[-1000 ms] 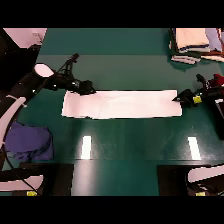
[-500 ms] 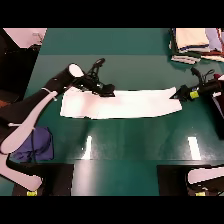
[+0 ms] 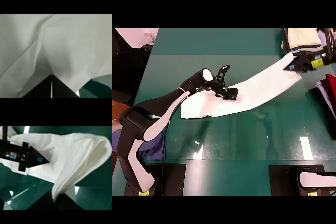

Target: Fold the shirts.

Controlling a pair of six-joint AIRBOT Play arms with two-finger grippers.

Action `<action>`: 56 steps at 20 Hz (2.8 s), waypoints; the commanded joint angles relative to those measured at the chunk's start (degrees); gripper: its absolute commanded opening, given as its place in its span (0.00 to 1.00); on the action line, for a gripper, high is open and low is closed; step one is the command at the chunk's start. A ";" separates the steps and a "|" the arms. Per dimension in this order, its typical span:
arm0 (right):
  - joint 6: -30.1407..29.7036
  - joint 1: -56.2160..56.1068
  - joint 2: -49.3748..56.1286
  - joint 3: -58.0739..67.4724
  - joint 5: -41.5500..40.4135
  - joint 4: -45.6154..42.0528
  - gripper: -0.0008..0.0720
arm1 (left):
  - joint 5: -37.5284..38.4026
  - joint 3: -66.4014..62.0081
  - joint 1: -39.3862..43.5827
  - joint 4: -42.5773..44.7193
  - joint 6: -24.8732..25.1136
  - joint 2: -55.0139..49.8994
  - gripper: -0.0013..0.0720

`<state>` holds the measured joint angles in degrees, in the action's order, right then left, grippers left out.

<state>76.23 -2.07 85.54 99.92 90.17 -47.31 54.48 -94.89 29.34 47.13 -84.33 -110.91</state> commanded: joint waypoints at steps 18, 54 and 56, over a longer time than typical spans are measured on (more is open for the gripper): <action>-0.92 -27.43 8.11 14.49 -7.17 4.35 0.03 | 14.91 -16.04 -9.66 9.11 -1.20 2.23 0.05; -4.09 -18.95 28.30 -12.92 -16.13 15.39 0.93 | 23.93 -17.59 -26.34 16.37 4.04 21.79 0.05; -4.09 -21.90 30.42 -9.75 -17.20 17.84 0.84 | 23.98 -17.59 -26.23 16.31 4.26 21.79 0.05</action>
<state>72.12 -20.84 112.62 87.53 75.16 -32.64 78.63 -112.51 2.20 63.44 -80.71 -89.14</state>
